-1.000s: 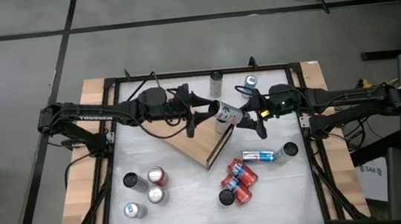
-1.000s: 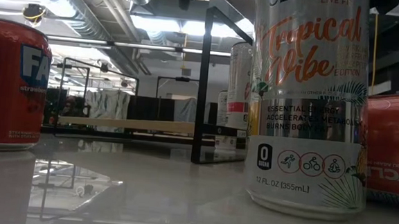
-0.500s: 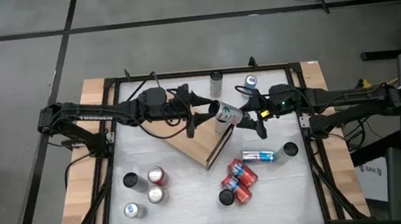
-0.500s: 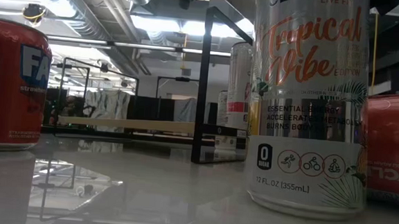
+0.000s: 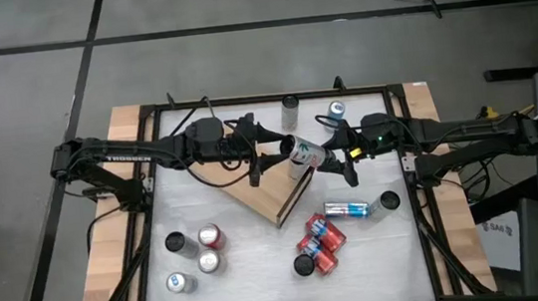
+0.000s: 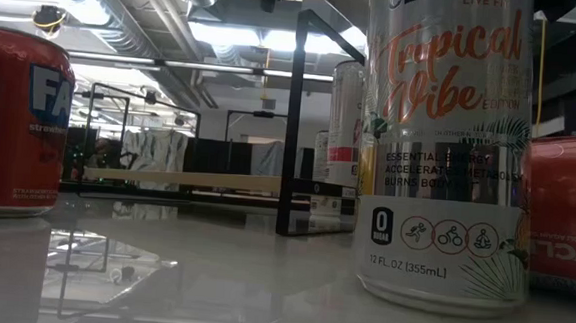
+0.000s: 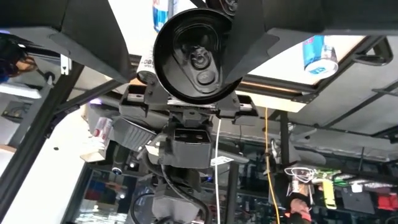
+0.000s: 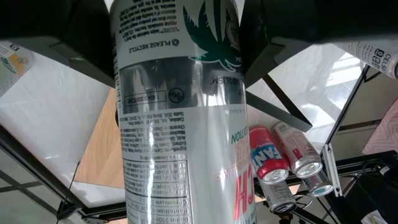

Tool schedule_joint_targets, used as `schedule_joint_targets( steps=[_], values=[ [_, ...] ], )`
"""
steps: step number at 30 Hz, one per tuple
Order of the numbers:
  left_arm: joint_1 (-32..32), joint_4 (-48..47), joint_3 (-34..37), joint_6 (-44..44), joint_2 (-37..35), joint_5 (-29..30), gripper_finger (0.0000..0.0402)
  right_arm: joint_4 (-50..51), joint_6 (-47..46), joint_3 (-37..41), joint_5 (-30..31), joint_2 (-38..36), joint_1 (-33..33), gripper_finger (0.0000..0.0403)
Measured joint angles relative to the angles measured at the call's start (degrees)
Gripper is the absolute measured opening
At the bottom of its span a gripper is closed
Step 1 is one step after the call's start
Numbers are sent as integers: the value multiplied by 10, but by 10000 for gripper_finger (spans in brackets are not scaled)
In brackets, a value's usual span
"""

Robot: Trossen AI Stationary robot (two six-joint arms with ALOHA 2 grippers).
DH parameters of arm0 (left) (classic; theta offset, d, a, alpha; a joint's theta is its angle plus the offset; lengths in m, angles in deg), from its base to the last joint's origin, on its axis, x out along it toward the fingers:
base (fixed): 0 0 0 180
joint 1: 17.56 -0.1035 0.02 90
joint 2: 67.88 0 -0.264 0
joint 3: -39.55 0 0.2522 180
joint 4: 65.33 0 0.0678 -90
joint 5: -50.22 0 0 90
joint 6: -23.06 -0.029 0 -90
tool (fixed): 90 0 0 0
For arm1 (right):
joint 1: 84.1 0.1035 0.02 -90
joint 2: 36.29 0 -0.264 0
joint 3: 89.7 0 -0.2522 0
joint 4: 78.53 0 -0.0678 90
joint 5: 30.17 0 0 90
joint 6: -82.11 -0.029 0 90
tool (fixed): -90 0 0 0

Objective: Place canned beverage on shelf
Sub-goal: Put the top white-pink soda can on the shelf aligned with the other white-pink soda can

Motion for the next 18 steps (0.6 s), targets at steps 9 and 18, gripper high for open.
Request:
schedule_joint_targets(
  steps=[9,18],
  values=[
    [0,0,0,0,0,15,342,0,0,0,0,0,0,253],
    [0,0,0,0,0,30,363,-12,0,0,0,0,0,253]
  ],
)
